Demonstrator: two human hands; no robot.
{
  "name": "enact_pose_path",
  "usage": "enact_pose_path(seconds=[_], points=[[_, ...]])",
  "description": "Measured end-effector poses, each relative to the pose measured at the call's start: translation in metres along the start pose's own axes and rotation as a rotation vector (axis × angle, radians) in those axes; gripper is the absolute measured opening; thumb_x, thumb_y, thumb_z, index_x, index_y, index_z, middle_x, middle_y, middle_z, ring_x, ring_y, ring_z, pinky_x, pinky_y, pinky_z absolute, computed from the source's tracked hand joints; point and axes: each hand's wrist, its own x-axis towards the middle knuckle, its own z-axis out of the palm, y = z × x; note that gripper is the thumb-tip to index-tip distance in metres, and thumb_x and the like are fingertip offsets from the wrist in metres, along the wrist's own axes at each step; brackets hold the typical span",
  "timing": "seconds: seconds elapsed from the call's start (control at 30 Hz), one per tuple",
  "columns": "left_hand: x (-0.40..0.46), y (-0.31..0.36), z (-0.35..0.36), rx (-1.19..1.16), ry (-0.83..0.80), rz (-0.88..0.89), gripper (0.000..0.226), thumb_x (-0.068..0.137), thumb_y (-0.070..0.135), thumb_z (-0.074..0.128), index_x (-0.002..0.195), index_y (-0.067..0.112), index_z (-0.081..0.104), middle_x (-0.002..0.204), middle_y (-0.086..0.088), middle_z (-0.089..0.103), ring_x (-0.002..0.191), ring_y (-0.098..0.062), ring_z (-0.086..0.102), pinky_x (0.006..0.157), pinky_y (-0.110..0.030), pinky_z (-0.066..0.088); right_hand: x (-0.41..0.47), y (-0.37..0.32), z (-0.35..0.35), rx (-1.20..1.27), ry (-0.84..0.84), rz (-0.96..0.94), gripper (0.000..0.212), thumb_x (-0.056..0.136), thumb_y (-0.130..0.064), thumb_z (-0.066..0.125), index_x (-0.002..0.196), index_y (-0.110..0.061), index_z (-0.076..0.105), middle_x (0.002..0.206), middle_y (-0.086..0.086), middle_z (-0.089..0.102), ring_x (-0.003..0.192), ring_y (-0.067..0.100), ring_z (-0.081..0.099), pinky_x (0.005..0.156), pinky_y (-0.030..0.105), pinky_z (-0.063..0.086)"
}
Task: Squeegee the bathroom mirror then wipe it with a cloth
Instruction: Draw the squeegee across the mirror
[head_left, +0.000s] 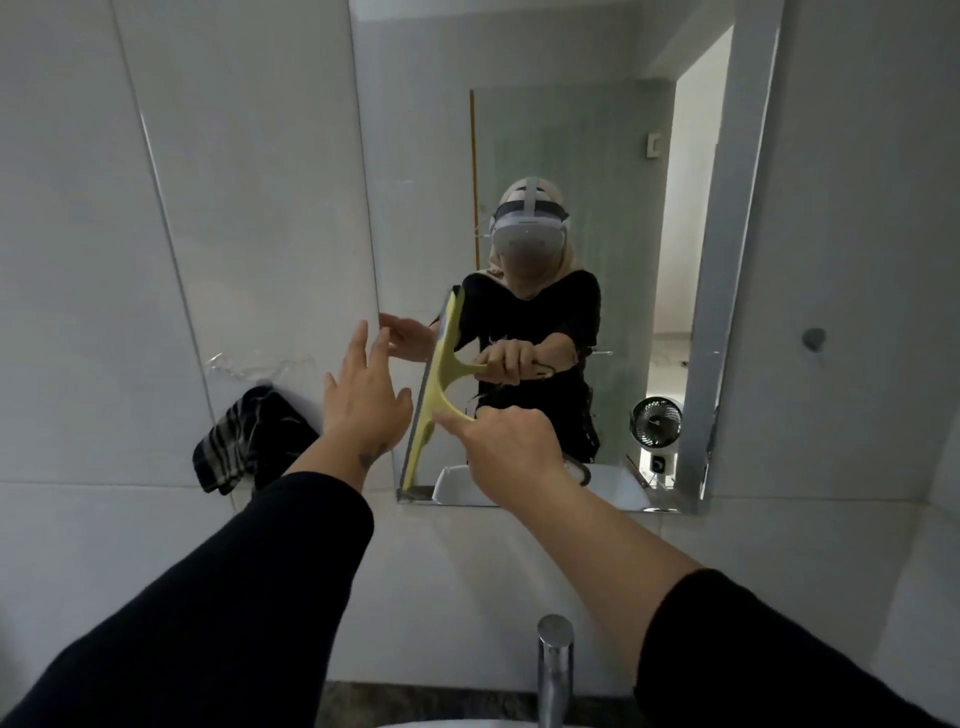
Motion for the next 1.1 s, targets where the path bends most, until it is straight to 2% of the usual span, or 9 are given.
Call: enact_pose_path(seconds=[0.13, 0.37, 0.43, 0.6, 0.73, 0.8, 0.93, 1.0, 1.1], points=[[-0.011, -0.018, 0.004, 0.037, -0.032, -0.040, 0.074, 0.093, 0.026, 0.051, 0.151, 0.016, 0.007, 0.161, 0.000, -0.009, 0.147, -0.027, 0.013, 0.118, -0.052, 0.013, 0.024, -0.013, 0.005, -0.093, -0.038, -0.110, 0.067, 0.095, -0.010, 0.044, 0.152, -0.032, 0.013, 0.069, 0.003, 0.036, 0.065, 0.021, 0.043, 0.045, 0.027, 0.025], [-0.019, -0.017, 0.019, 0.031, -0.077, -0.023, 0.073, 0.093, 0.024, 0.051, 0.151, 0.017, 0.008, 0.161, -0.001, -0.009, 0.148, -0.024, 0.006, 0.118, -0.053, 0.012, 0.030, 0.007, 0.010, -0.124, -0.029, -0.075, 0.069, 0.095, -0.005, 0.039, 0.150, -0.041, 0.016, 0.080, 0.003, 0.041, 0.071, 0.024, 0.049, 0.044, 0.028, 0.023], [-0.019, -0.009, 0.025, 0.013, -0.092, -0.012, 0.073, 0.092, 0.023, 0.052, 0.151, 0.017, 0.008, 0.161, -0.001, -0.009, 0.148, -0.023, 0.006, 0.118, -0.053, 0.011, 0.024, 0.020, 0.011, -0.118, -0.002, -0.039, 0.072, 0.093, -0.004, 0.039, 0.149, -0.042, 0.016, 0.077, 0.003, 0.042, 0.071, 0.027, 0.054, 0.043, 0.029, 0.021], [-0.020, 0.018, 0.037, 0.002, -0.115, 0.043, 0.075, 0.092, 0.024, 0.053, 0.151, 0.020, 0.007, 0.160, -0.001, -0.009, 0.147, -0.024, 0.011, 0.118, -0.053, 0.010, 0.005, 0.057, 0.016, -0.101, 0.030, 0.084, 0.069, 0.092, -0.007, 0.037, 0.147, -0.046, 0.020, 0.073, 0.002, 0.049, 0.061, 0.024, 0.045, 0.047, 0.027, 0.031], [-0.020, 0.040, 0.043, -0.010, -0.127, 0.088, 0.079, 0.091, 0.023, 0.056, 0.151, 0.023, 0.004, 0.160, 0.000, -0.011, 0.147, -0.025, 0.012, 0.118, -0.054, 0.012, -0.017, 0.084, 0.014, -0.090, 0.058, 0.183, 0.068, 0.092, -0.007, 0.038, 0.146, -0.046, 0.024, 0.069, 0.002, 0.044, 0.059, 0.024, 0.041, 0.043, 0.026, 0.017], [-0.020, 0.050, 0.045, -0.023, -0.130, 0.111, 0.080, 0.090, 0.021, 0.056, 0.151, 0.023, 0.005, 0.160, 0.000, -0.012, 0.147, -0.026, 0.012, 0.118, -0.054, 0.012, -0.027, 0.096, 0.013, -0.084, 0.051, 0.239, 0.067, 0.092, -0.008, 0.039, 0.145, -0.046, 0.024, 0.066, 0.001, 0.041, 0.058, 0.023, 0.040, 0.043, 0.026, 0.015], [-0.017, 0.061, 0.048, -0.018, -0.131, 0.137, 0.080, 0.090, 0.021, 0.055, 0.151, 0.023, 0.004, 0.160, -0.001, -0.014, 0.146, -0.028, 0.012, 0.116, -0.055, 0.013, -0.046, 0.120, 0.013, -0.040, 0.059, 0.348, 0.064, 0.095, -0.010, 0.036, 0.145, -0.048, 0.025, 0.057, 0.000, 0.034, 0.055, 0.023, 0.043, 0.044, 0.026, 0.025], [-0.014, 0.062, 0.050, -0.012, -0.140, 0.135, 0.080, 0.090, 0.023, 0.055, 0.151, 0.024, 0.003, 0.159, -0.001, -0.016, 0.146, -0.030, 0.014, 0.116, -0.055, 0.013, -0.055, 0.128, 0.016, 0.015, 0.066, 0.415, 0.061, 0.096, -0.011, 0.035, 0.144, -0.048, 0.026, 0.057, 0.002, 0.039, 0.054, 0.024, 0.047, 0.046, 0.028, 0.032], [-0.011, 0.060, 0.054, 0.008, -0.146, 0.134, 0.083, 0.089, 0.025, 0.057, 0.151, 0.025, 0.002, 0.158, -0.001, -0.020, 0.145, -0.032, 0.015, 0.116, -0.057, 0.014, -0.065, 0.129, 0.023, 0.138, 0.096, 0.522, 0.053, 0.100, -0.019, 0.033, 0.144, -0.048, 0.029, 0.061, 0.004, 0.049, 0.052, 0.022, 0.046, 0.047, 0.028, 0.032]])
